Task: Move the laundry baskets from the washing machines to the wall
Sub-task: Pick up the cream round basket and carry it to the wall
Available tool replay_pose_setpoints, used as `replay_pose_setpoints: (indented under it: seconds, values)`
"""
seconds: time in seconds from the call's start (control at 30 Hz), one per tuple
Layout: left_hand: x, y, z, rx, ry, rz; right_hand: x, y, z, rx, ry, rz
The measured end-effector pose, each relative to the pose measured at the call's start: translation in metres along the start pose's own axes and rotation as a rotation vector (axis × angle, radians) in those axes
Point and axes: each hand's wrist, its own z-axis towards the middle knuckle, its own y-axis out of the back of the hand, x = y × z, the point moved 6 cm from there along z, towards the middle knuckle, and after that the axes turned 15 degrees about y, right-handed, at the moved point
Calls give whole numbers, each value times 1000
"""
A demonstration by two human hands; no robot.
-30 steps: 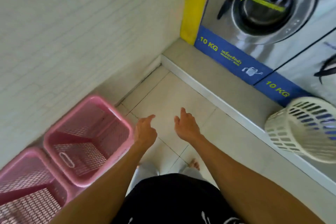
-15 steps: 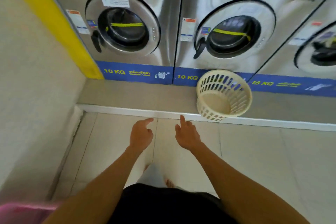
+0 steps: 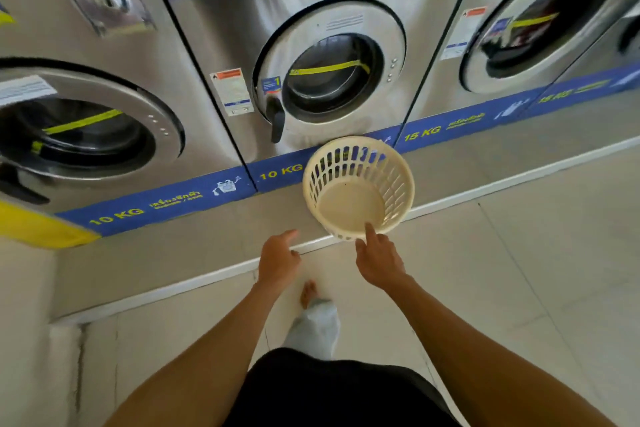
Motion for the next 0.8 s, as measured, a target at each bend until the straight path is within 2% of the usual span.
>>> replay_pose_setpoints:
  seconds: [0.17,0.4,0.57,0.8]
  values:
    - [-45,-15,58,83,33,81,-39,39,46,33,-115,-32]
    - [-105,-19,106,173,83,117,-82,95,114,-21,-189,-13]
    - [-122,-36,142,198,153,172,-128,93,164,23,-183,15]
    - [-123,-79,193,133,318,161,-177,84,230,125,-194,-41]
